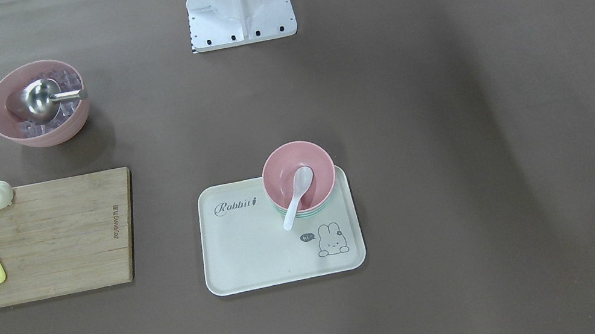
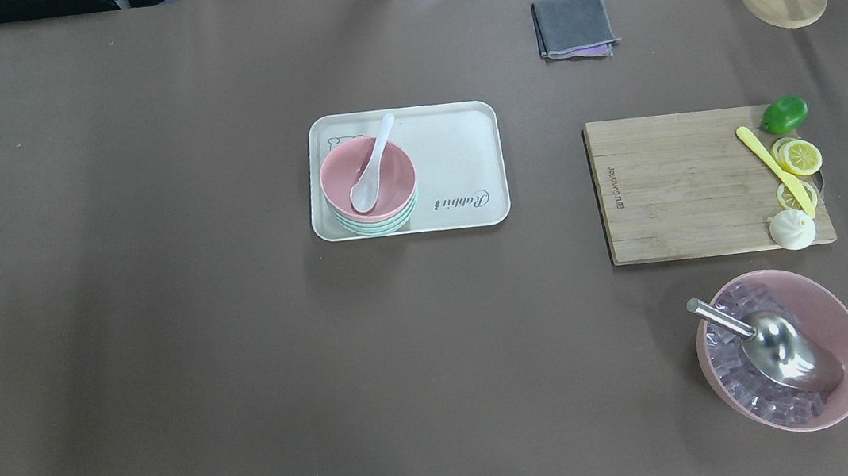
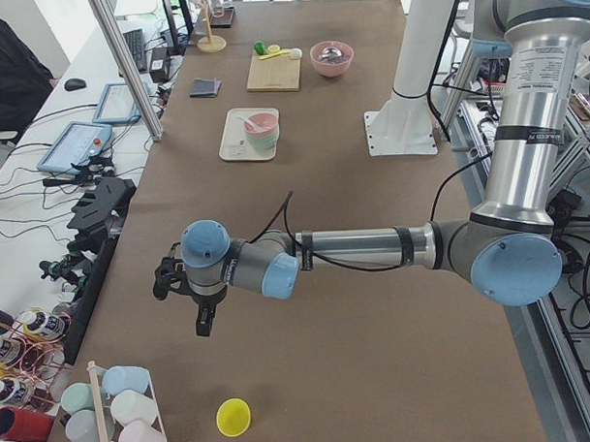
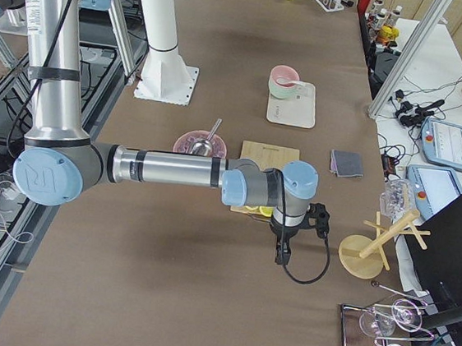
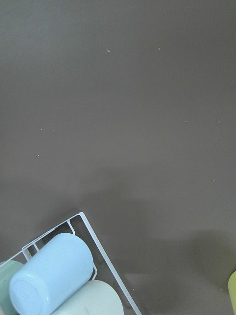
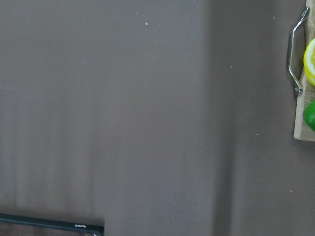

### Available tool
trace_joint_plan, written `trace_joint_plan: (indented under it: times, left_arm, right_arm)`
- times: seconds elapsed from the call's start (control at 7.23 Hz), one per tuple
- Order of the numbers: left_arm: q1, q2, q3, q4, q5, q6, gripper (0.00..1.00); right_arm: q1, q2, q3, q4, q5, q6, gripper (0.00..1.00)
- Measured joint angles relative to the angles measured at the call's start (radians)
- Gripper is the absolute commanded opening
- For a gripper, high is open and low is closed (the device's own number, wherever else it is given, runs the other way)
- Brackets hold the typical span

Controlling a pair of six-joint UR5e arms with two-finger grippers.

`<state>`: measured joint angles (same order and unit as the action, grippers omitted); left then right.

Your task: Stack pink bowl on green and place spoon

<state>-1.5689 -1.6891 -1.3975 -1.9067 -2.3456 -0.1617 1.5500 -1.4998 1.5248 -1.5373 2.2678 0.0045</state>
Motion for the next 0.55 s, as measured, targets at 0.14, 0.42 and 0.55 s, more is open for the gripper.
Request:
trace_joint_plan:
  times: [0.14,0.42,0.55]
  left_arm:
    - [0.001,0.020,0.008,0.000,0.022,0.002,0.98]
    - [0.002,0.048,-0.029,0.008,0.061,-0.012,0.98]
    - [0.005,0.053,-0.074,0.020,0.068,-0.044,0.98]
  right_arm:
    - [0.028,-0.006,-0.006,-0.037,0.035,-0.005,1.00]
    - [0.050,-0.027,-0.008,-0.067,0.105,-0.007,1.00]
    - [0.055,-0.034,-0.009,-0.071,0.128,-0.007,1.00]
